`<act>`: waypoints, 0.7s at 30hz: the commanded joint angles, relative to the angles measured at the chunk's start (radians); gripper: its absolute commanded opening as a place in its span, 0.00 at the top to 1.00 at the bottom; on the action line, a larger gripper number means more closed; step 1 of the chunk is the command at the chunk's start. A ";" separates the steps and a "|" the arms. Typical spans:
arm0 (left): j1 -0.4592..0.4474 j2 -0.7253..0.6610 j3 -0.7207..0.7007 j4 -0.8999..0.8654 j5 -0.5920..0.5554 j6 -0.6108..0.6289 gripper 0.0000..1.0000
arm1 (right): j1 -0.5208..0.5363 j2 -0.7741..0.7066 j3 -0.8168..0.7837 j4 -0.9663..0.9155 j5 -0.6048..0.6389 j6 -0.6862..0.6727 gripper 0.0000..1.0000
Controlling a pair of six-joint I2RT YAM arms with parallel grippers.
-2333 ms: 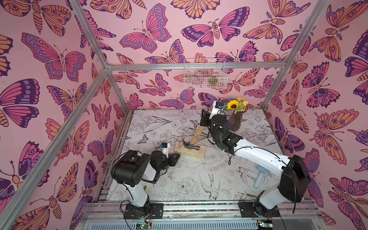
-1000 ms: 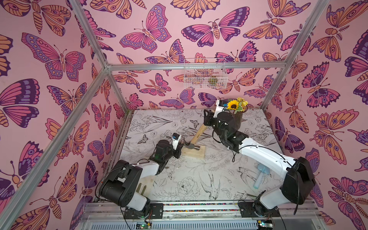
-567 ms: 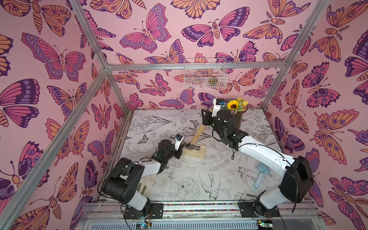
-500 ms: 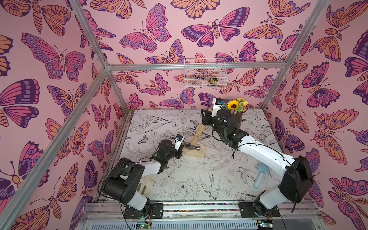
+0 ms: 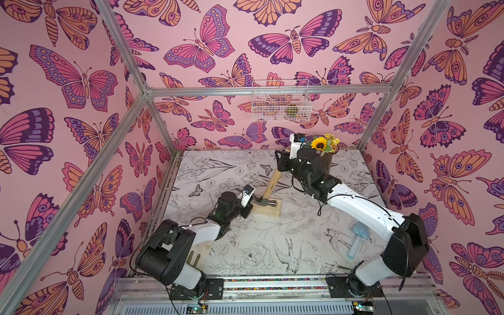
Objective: Use a claw hammer to pull out a nail
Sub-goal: Pick up the nail with the hammer, then place the nail at the center of the board.
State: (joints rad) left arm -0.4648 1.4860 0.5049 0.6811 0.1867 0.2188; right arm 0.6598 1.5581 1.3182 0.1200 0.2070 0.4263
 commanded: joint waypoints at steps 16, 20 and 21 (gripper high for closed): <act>0.236 -0.069 0.135 -0.426 -0.158 -0.471 1.00 | 0.131 0.083 0.179 -0.187 0.208 -0.237 1.00; 0.304 -0.005 0.177 -0.518 -0.110 -0.560 1.00 | 0.181 0.128 0.236 -0.223 0.336 -0.251 1.00; 0.319 0.015 0.186 -0.533 -0.097 -0.576 1.00 | 0.187 0.135 0.240 -0.220 0.353 -0.244 1.00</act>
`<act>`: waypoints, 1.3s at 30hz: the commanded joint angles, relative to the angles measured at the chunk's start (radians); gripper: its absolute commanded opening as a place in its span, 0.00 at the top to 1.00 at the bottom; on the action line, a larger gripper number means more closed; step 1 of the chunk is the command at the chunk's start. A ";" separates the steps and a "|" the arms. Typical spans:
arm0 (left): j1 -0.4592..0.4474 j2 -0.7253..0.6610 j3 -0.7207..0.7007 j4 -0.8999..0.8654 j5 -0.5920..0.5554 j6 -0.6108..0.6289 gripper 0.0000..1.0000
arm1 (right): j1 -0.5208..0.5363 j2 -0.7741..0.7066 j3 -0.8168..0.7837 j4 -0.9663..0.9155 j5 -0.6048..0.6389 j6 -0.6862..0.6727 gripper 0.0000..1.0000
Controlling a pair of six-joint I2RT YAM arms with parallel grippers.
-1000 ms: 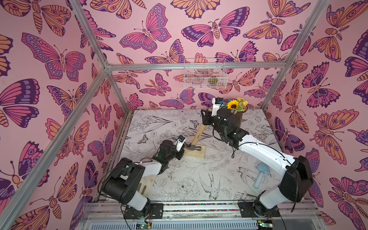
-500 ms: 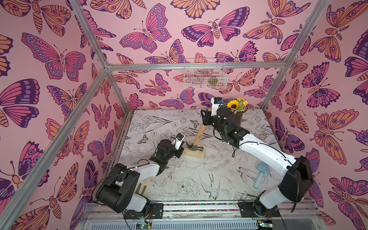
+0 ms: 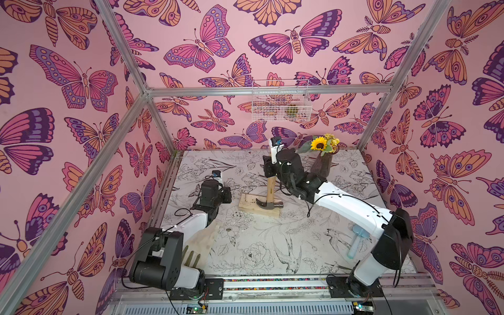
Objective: Use a claw hammer to pull out a nail
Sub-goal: Place the nail at the center of the board.
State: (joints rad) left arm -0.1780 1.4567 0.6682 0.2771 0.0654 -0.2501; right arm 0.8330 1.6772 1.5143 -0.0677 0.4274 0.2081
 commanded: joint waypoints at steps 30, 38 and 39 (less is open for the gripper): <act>0.110 0.225 0.167 -0.342 0.130 -0.188 0.69 | 0.051 0.027 -0.024 0.135 0.247 0.087 1.00; 0.111 0.168 0.120 -0.230 0.271 -0.252 0.69 | 0.100 0.057 -0.010 0.166 0.403 0.060 1.00; 0.111 0.173 0.114 -0.208 0.290 -0.257 0.69 | 0.100 0.060 -0.008 0.164 0.394 0.065 1.00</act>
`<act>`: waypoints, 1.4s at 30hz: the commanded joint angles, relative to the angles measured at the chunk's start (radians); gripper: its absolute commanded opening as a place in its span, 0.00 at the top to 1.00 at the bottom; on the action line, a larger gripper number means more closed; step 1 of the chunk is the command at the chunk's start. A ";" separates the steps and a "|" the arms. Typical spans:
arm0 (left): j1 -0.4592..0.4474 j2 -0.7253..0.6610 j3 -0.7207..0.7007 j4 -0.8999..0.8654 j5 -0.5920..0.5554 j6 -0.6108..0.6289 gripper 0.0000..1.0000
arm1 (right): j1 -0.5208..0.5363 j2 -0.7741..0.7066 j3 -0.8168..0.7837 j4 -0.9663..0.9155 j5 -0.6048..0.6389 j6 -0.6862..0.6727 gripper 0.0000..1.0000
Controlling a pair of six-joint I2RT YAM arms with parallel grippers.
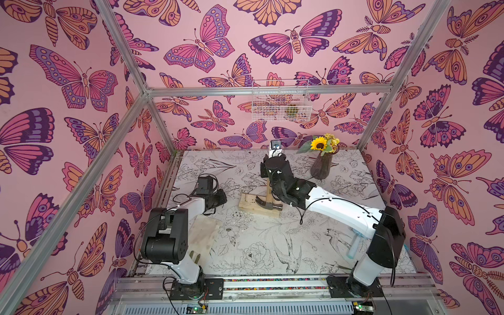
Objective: Use a claw hammer to pull out a nail
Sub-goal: Place the nail at the center of the board, then move the mounting plate to the center of the board.
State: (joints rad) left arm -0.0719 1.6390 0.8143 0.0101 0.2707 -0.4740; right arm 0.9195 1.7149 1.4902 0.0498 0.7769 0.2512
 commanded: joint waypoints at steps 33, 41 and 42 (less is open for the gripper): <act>-0.108 0.099 -0.189 0.451 0.289 -0.156 0.81 | -0.004 0.003 0.007 0.096 -0.122 -0.080 1.00; -0.169 0.045 -0.220 0.478 0.282 -0.186 0.83 | -0.004 0.007 0.011 0.105 -0.170 -0.107 1.00; -0.180 0.044 -0.219 0.478 0.279 -0.188 0.83 | -0.004 0.009 0.015 0.104 -0.174 -0.107 1.00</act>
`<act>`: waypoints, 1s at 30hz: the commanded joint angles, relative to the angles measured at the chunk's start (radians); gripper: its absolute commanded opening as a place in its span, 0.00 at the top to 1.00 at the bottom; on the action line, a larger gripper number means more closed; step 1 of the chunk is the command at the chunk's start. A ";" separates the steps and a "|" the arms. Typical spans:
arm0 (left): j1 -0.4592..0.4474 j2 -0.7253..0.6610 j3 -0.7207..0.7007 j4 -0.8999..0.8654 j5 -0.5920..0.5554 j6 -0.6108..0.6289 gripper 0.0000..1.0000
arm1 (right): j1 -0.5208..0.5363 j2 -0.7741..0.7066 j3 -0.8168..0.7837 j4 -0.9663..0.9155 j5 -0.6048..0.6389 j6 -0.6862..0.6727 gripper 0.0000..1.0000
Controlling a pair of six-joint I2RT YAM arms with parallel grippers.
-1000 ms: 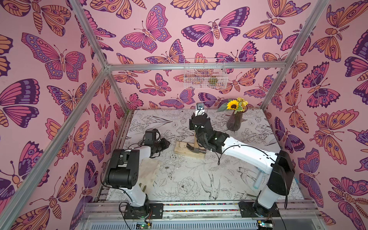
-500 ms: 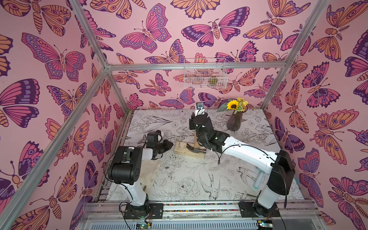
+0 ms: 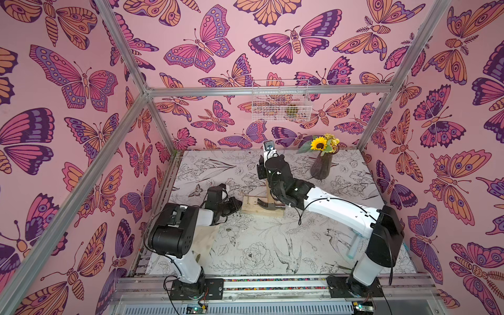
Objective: Use a claw hammer to pull out a nail
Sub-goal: Move the mounting plate to the center of the board.
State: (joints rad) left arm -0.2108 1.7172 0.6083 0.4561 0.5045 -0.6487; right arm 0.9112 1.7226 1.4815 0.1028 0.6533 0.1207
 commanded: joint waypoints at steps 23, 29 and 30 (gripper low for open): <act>-0.079 -0.020 -0.015 0.082 0.058 -0.042 0.82 | 0.016 0.181 0.287 -0.135 0.002 -0.147 1.00; -0.079 -0.005 -0.016 0.099 0.069 -0.045 0.81 | 0.022 0.243 0.378 -0.163 0.045 -0.202 1.00; -0.079 -0.004 -0.017 0.101 0.070 -0.043 0.81 | 0.023 0.249 0.388 -0.166 0.051 -0.210 1.00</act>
State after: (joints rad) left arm -0.2813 1.7069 0.6067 0.5247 0.5331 -0.6903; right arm 0.9306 1.9667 1.8080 -0.0719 0.6479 -0.0227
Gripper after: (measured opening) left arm 0.192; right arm 0.344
